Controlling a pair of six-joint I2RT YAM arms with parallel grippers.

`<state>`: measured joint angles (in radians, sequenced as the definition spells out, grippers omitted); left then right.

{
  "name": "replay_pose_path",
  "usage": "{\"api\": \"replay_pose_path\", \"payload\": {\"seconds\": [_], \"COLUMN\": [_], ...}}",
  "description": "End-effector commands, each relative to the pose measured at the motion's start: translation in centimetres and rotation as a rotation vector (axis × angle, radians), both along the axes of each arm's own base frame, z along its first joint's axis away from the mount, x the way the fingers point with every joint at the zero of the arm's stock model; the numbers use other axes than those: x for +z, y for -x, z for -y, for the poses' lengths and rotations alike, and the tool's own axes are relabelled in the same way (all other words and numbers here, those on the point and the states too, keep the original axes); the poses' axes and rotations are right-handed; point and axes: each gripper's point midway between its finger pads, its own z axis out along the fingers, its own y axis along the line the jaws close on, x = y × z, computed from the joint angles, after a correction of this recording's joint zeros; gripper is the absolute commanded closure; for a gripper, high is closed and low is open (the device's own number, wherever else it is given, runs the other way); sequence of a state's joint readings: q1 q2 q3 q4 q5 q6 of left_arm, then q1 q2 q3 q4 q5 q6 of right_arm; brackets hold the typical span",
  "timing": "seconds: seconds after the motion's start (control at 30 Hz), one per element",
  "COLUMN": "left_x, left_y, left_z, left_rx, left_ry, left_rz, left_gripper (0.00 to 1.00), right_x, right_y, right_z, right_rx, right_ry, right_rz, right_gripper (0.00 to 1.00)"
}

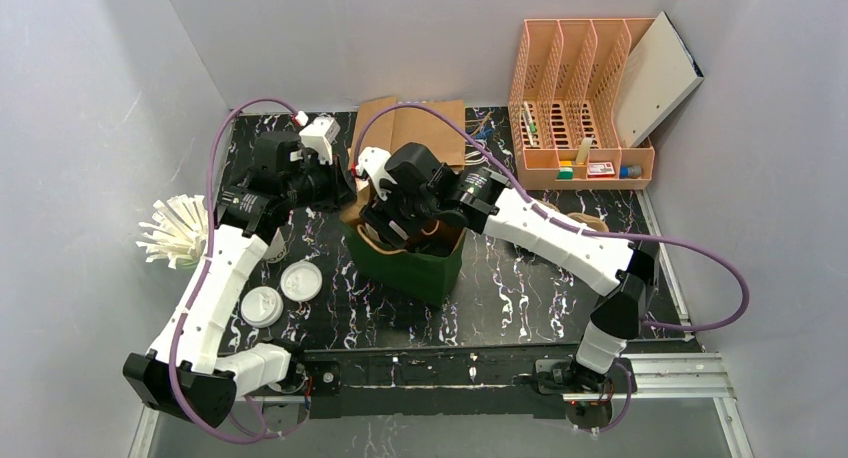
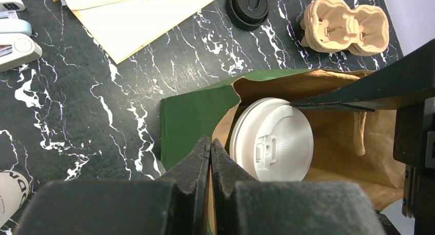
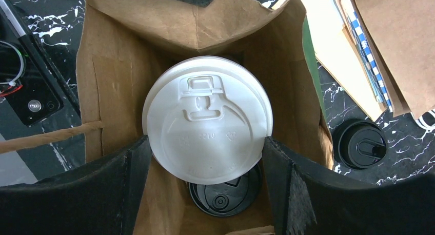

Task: Pack the takeout coffee
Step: Place the coffee cup on the cup tray.

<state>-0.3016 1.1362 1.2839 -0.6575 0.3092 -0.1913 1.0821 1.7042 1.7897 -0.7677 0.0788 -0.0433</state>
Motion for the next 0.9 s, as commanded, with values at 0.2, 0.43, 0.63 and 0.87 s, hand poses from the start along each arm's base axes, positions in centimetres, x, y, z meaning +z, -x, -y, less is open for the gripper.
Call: {"api": "replay_pose_path", "payload": {"seconds": [0.2, 0.43, 0.63, 0.87], "left_x": [1.4, 2.0, 1.5, 1.7], "left_y": [0.5, -0.1, -0.8, -0.6], "left_z": [-0.2, -0.1, 0.7, 1.7], "left_rx": [-0.006, 0.012, 0.033, 0.047], "left_ry": [0.009, 0.017, 0.063, 0.120], "left_rz": [0.088, 0.097, 0.044, -0.008], "left_gripper": [0.94, 0.63, 0.56, 0.67], "right_x": [3.8, 7.8, 6.7, 6.9], "right_y": [-0.4, 0.3, 1.8, 2.7], "right_z": [-0.1, 0.6, 0.8, 2.6], "right_rx": [0.007, 0.074, 0.092, 0.057], "right_ry": [-0.095, -0.165, -0.148, -0.188], "right_rz": [0.093, 0.169, 0.080, 0.066], "right_gripper": [0.37, 0.36, 0.38, 0.41]}}
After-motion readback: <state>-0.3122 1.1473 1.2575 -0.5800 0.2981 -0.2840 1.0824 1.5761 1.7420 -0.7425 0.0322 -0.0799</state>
